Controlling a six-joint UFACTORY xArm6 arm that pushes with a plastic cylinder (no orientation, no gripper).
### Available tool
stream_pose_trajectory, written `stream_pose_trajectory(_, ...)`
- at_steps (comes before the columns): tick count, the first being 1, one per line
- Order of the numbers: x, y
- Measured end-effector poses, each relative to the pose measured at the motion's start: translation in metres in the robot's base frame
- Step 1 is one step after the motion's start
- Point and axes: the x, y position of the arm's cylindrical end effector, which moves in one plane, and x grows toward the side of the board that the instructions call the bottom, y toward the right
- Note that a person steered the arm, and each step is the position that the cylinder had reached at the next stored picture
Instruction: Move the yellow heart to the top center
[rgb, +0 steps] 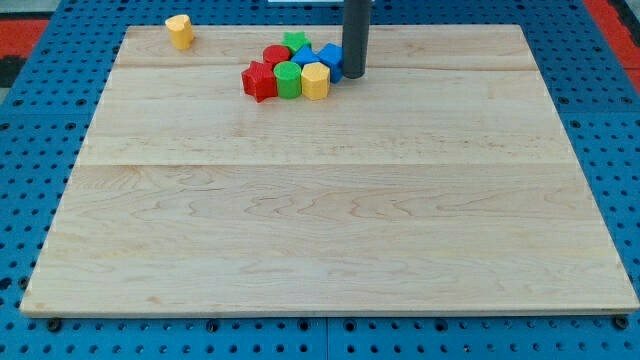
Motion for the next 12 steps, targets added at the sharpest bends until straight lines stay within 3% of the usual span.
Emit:
stream_pose_trajectory(4,0.026,0.008)
stream_pose_trajectory(5,0.097,0.053)
stream_pose_trajectory(6,0.132,-0.055)
stream_pose_trajectory(7,0.099,-0.192)
stream_pose_trajectory(8,0.024,-0.285)
stream_pose_trajectory(9,-0.055,-0.325)
stream_pose_trajectory(10,-0.089,-0.296)
stream_pose_trajectory(11,-0.077,-0.194)
stream_pose_trajectory(12,-0.065,-0.204)
